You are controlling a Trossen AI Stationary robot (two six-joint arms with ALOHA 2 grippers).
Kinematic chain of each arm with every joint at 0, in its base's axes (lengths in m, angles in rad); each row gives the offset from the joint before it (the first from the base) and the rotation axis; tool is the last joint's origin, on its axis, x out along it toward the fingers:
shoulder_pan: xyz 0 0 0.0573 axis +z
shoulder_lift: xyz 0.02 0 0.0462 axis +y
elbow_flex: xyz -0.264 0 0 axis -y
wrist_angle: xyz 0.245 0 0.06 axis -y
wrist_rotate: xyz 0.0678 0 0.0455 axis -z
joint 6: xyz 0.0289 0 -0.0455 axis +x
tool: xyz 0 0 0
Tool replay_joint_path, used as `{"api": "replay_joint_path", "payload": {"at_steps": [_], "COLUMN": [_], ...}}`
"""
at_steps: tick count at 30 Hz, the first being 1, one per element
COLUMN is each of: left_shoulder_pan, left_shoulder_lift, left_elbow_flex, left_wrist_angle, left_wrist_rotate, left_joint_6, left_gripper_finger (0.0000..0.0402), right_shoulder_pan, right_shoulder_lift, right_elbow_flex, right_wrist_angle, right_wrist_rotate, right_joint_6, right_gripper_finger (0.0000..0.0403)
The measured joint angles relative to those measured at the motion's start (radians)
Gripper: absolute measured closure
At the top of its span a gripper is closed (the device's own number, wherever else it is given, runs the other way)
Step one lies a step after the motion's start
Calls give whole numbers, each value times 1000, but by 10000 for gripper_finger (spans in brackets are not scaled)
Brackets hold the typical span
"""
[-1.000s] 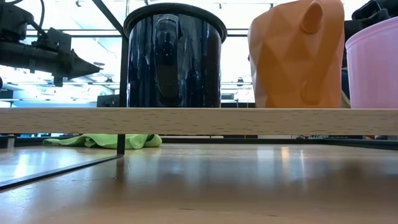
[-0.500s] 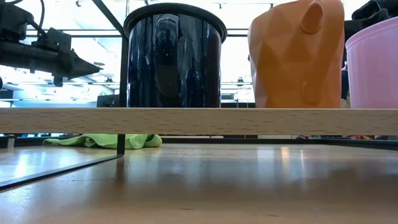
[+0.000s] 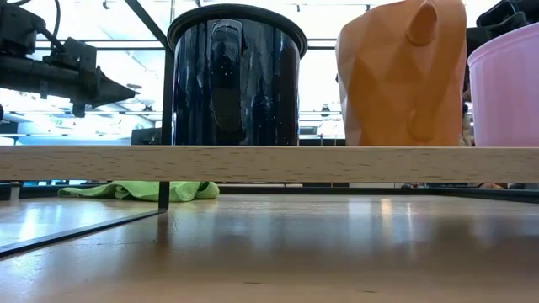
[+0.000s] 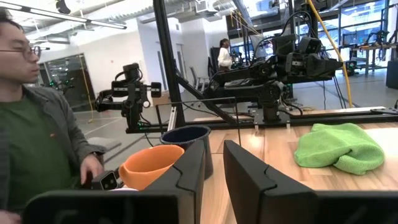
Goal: Stack small to large cups/mugs on shelf
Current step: Return to Home Position
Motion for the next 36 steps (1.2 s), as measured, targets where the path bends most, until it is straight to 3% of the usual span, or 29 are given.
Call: {"api": "replay_joint_path", "payload": {"at_steps": [36], "left_shoulder_pan": [0], "left_shoulder_lift": [0], "left_elbow_flex": [0], "left_wrist_angle": [0], "left_wrist_rotate": [0], "left_joint_6": [0], "left_gripper_finger": [372], "right_shoulder_pan": [0], "right_shoulder_lift": [0], "right_elbow_flex": [0], "right_wrist_angle": [0], "right_wrist_rotate": [0], "right_joint_6": [0], "right_gripper_finger": [335]}}
